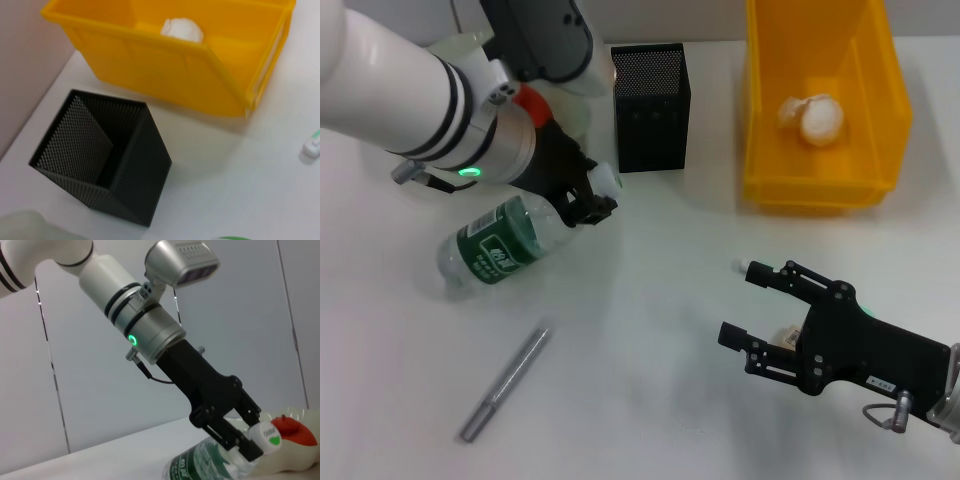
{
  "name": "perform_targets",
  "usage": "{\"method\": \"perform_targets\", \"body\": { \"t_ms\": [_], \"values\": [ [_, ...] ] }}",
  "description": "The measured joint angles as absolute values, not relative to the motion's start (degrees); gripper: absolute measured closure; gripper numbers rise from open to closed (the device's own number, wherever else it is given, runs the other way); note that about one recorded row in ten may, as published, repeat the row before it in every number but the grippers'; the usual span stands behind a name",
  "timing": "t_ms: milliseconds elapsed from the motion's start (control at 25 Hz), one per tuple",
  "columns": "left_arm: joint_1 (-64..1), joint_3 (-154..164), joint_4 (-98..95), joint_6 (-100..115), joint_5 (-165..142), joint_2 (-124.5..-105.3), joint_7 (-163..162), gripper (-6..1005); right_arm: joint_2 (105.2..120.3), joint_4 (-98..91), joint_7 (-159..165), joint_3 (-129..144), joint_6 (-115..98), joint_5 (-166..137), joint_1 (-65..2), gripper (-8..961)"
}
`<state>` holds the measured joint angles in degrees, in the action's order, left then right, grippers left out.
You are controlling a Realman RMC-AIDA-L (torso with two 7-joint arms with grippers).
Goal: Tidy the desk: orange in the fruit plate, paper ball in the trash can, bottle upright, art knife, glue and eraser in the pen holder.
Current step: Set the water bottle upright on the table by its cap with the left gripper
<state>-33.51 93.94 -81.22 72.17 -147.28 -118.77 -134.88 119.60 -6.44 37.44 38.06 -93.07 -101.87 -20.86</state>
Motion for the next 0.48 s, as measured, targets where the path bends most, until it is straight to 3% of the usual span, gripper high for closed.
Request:
{"method": "perform_targets", "body": {
  "t_ms": [480],
  "values": [
    [-29.4,84.7,-85.4,72.3,-136.4,-118.54,-131.0,561,119.59,-6.4,37.4,38.1,-91.7,-101.9,-21.7,156]
  ]
}}
